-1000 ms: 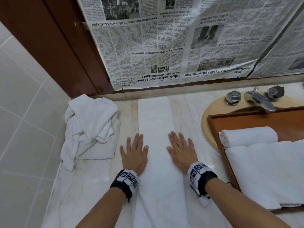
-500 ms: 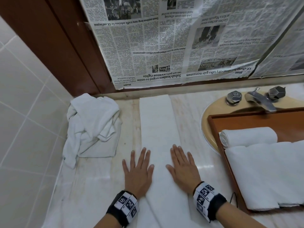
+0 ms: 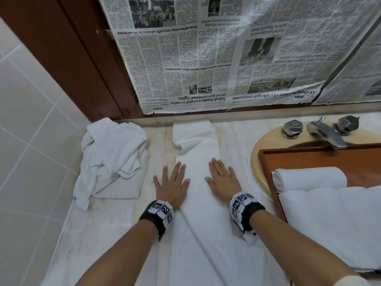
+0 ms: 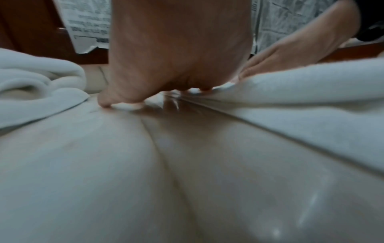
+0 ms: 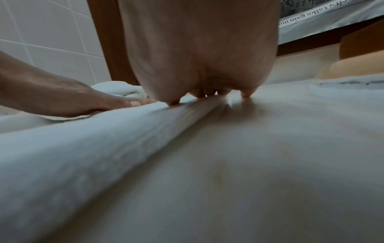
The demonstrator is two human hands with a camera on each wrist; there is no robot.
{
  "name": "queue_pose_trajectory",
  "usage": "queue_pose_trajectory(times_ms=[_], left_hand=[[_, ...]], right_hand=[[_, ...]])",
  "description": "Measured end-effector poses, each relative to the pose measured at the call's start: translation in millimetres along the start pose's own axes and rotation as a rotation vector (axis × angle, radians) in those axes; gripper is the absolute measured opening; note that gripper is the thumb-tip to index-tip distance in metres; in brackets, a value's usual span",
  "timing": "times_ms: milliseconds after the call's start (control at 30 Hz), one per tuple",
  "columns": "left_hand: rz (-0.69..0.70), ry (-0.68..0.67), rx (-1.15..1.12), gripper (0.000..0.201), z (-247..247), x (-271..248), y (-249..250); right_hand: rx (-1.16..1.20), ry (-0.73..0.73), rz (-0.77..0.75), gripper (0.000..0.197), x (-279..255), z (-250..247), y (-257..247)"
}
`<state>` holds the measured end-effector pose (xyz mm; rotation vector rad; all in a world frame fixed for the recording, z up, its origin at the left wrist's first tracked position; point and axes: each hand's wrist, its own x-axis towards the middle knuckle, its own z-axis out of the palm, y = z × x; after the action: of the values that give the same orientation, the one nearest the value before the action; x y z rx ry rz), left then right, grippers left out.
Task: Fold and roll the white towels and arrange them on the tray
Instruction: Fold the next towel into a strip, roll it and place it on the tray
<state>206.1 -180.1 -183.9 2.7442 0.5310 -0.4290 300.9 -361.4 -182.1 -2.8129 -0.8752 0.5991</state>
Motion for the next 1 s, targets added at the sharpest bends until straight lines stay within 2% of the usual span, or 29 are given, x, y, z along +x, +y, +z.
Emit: queue_pose_trajectory(times_ms=[133,267,300,467,567,700,833,1000], left_hand=[[0.041,0.072,-0.160,0.054,-2.7,-16.2,-5.1],[0.189,0.196,-0.369,0.050,11.2,-57.0,-18.0],[0.223,0.202,-0.389,0.047,16.2,-67.0,-19.8],[0.293,0.158,-0.307,0.037,31.3,-97.0,-16.6],[0.302,0.147,-0.266,0.026,28.4,-96.5,-14.3],[0.315,0.063,-0.294,0.015,24.2,-97.1,-14.7],[0.360,0.132,-0.389,0.015,27.1,-111.5,-21.7],[0.407,0.207,-0.452,0.016,33.6,-130.7,-32.2]], right_hand=[[0.055,0.058,-0.040,0.062,-13.5,-3.4,2.7],[0.214,0.133,-0.083,0.072,-70.1,6.6,4.6],[0.246,0.131,-0.087,0.068,-86.7,11.1,4.4],[0.106,0.067,-0.074,0.049,-148.9,28.3,-6.6],[0.059,0.037,-0.003,0.036,-164.3,33.8,-14.4],[0.057,0.018,0.083,0.027,-177.3,33.1,-28.1],[0.113,0.027,0.143,0.018,-197.7,23.2,-52.1],[0.142,0.058,0.129,0.023,-220.4,23.1,-87.5]])
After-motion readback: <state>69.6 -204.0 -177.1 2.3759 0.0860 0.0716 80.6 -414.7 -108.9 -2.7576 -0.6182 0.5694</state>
